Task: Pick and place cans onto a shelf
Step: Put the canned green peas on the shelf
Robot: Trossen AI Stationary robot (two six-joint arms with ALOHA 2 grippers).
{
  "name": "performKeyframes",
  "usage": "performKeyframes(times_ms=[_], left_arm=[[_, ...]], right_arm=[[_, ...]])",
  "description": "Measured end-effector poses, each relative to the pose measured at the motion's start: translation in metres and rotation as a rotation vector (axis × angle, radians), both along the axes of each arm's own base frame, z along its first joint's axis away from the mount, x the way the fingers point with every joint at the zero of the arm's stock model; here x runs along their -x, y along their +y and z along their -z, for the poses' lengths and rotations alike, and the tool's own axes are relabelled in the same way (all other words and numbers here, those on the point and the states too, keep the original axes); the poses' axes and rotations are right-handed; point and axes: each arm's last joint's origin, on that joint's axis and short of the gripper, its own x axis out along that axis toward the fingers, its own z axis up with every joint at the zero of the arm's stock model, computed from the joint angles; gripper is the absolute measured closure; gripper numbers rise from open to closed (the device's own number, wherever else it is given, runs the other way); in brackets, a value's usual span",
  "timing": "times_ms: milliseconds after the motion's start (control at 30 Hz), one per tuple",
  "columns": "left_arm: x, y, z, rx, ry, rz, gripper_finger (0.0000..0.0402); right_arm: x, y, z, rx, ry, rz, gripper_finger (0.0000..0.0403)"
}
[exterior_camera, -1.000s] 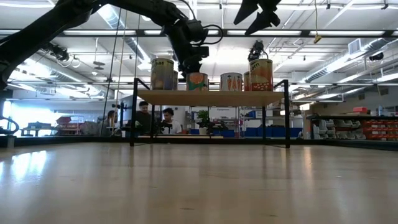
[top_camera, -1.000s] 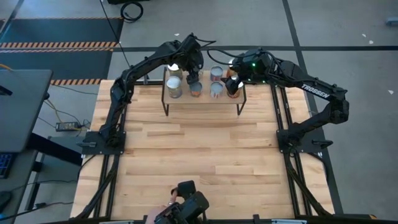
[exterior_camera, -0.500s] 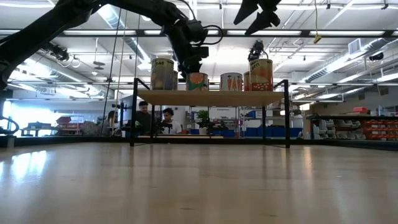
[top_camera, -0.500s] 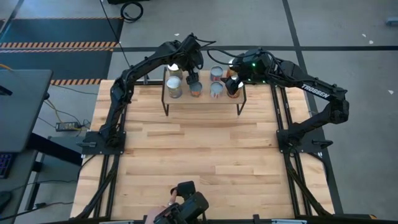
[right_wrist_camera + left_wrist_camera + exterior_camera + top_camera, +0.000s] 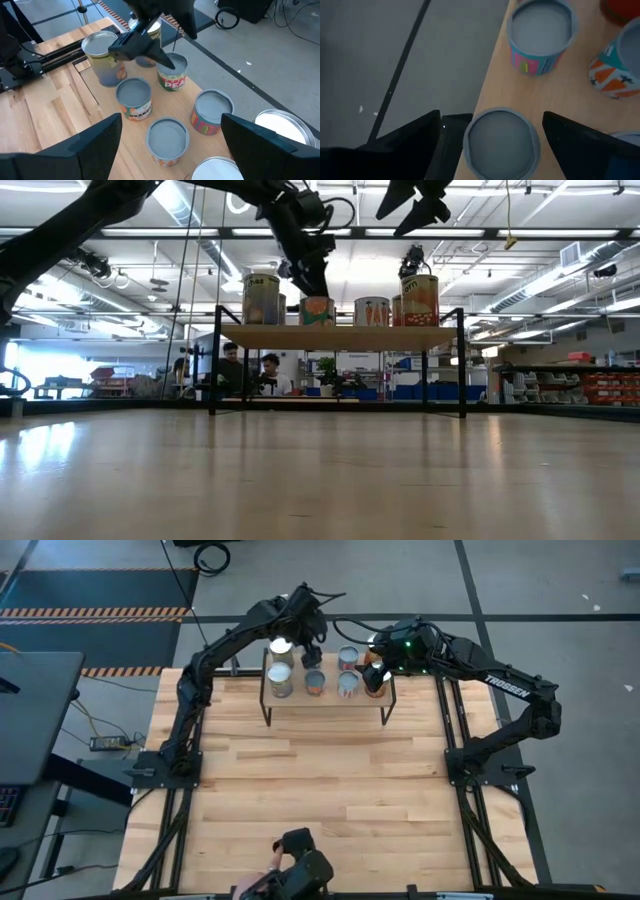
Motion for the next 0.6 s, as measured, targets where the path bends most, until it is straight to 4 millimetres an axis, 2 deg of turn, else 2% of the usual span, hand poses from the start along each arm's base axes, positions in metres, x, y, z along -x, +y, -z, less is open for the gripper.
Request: performKeyframes(times_ms=[200, 433, 600], left_arm=[[0.009, 0.004, -0.003, -0.044, 0.049, -0.063, 0.0061], [0.006, 0.006, -0.002, -0.093, 0.064, -0.092, 0.0076], [0.0, 0.011, 0.012, -0.076, 0.089, -0.069, 0.0076]], right_arm=[[0.0, 0.0, 0.0, 0.002, 0.002, -0.001, 0.0055], [0.0, 0.0, 0.0, 0.002, 0.002, -0.001, 0.0055], [0.0, 0.0, 0.0, 0.0, 0.001, 0.0, 0.0055]])
